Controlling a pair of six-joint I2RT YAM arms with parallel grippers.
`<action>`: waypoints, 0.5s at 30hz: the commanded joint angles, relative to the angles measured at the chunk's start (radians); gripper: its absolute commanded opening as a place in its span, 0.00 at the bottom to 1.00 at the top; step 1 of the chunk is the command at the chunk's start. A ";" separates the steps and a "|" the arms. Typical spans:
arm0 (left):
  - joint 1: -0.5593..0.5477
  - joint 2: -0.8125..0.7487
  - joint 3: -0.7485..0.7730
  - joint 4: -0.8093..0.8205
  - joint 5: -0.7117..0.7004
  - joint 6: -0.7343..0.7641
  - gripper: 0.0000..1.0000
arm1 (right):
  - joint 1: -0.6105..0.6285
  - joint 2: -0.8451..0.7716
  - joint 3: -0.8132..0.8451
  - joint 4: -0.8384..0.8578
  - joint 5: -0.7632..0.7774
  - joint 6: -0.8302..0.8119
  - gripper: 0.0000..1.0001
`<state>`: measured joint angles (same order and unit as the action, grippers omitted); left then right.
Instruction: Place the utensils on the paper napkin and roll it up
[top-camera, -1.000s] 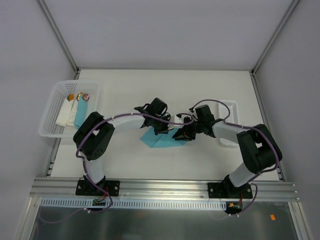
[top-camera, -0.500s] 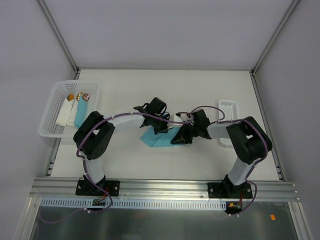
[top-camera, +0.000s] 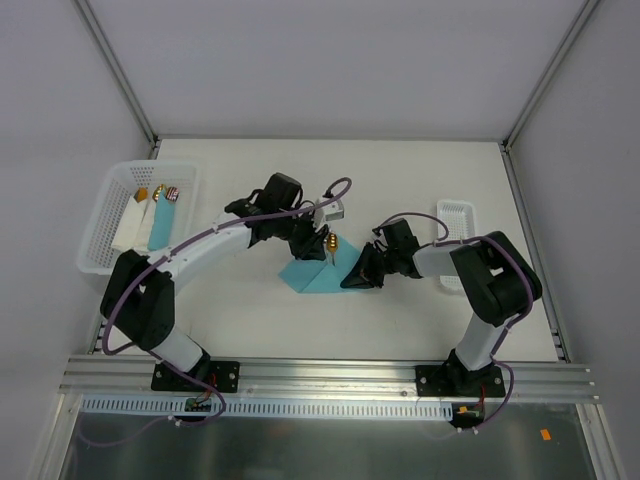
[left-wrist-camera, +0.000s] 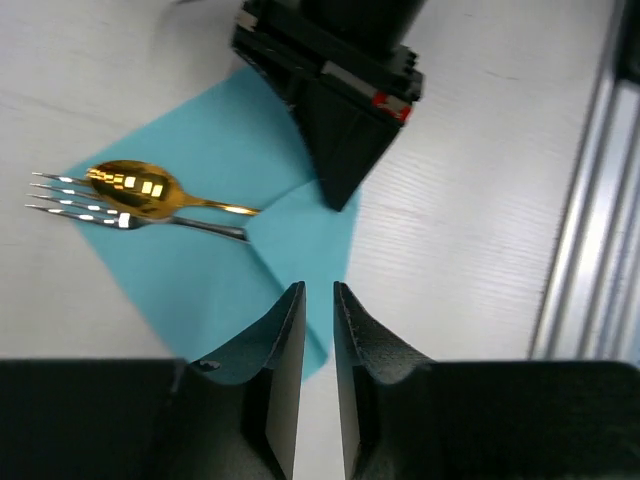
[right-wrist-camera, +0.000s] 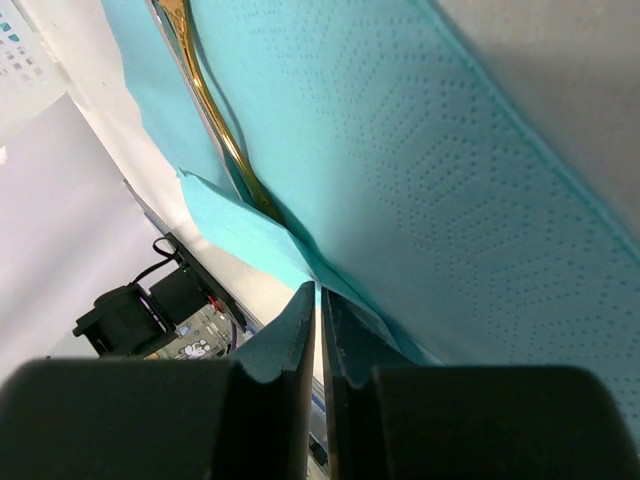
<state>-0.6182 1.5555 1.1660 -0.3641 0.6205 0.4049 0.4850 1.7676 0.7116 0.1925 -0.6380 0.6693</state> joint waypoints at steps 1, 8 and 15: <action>0.003 0.050 -0.026 -0.079 0.187 -0.199 0.17 | 0.006 0.023 -0.018 -0.010 0.055 -0.002 0.09; 0.005 0.237 0.007 -0.038 0.292 -0.399 0.12 | 0.004 0.023 -0.018 -0.008 0.063 0.001 0.08; 0.026 0.388 0.075 -0.024 0.349 -0.452 0.12 | 0.004 0.026 -0.017 -0.019 0.066 0.004 0.06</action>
<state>-0.6094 1.9099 1.1912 -0.3988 0.8936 0.0074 0.4850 1.7687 0.7082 0.1982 -0.6357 0.6800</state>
